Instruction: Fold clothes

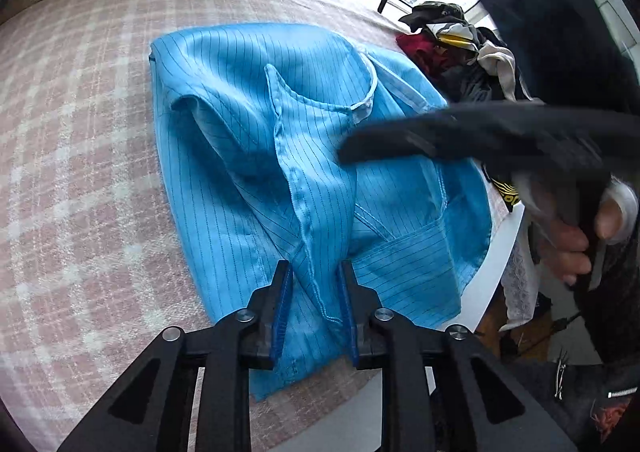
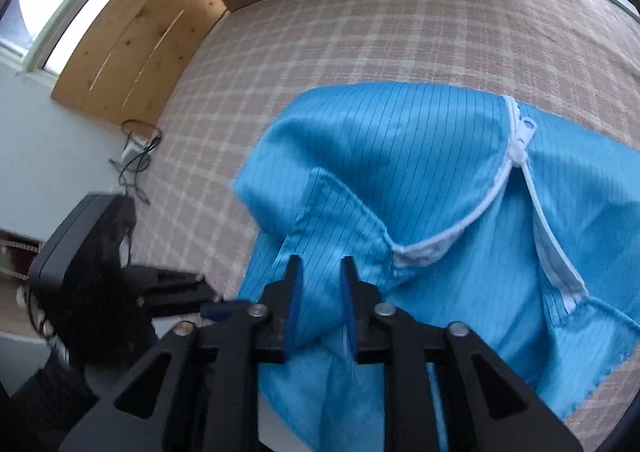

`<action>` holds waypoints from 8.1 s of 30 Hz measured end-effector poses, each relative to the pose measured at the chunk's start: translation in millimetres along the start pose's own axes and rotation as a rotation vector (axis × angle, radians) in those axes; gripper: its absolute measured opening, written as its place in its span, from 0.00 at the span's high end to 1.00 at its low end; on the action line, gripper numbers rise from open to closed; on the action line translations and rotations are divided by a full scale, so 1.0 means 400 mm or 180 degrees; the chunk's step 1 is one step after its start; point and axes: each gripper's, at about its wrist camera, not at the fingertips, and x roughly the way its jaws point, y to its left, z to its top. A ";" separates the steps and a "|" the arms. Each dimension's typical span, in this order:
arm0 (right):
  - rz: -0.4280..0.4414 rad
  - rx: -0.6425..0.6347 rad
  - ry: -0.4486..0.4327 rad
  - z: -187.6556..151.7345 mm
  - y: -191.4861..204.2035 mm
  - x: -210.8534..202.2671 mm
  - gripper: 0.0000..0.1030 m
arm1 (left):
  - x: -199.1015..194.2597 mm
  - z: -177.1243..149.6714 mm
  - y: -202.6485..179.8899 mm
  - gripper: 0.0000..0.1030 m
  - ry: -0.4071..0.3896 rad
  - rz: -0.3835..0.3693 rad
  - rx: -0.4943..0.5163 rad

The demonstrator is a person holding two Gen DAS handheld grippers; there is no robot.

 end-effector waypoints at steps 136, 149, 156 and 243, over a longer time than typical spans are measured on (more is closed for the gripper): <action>0.0023 -0.0553 -0.0146 -0.085 -0.114 -0.154 0.68 | -0.021 0.033 0.031 0.81 -0.0634 -0.0074 -0.0896; -0.0610 0.0294 -0.0509 -0.273 -0.165 -0.275 0.68 | 0.037 0.151 -0.145 0.68 0.0266 0.1103 0.0180; -0.0372 0.0767 -0.0347 -0.241 -0.210 -0.174 0.67 | 0.125 0.155 -0.149 0.68 0.0621 0.1342 0.0424; -0.0208 -0.3672 0.2132 -0.192 0.054 -0.066 0.59 | 0.208 0.110 -0.251 0.98 0.1085 0.1160 0.2130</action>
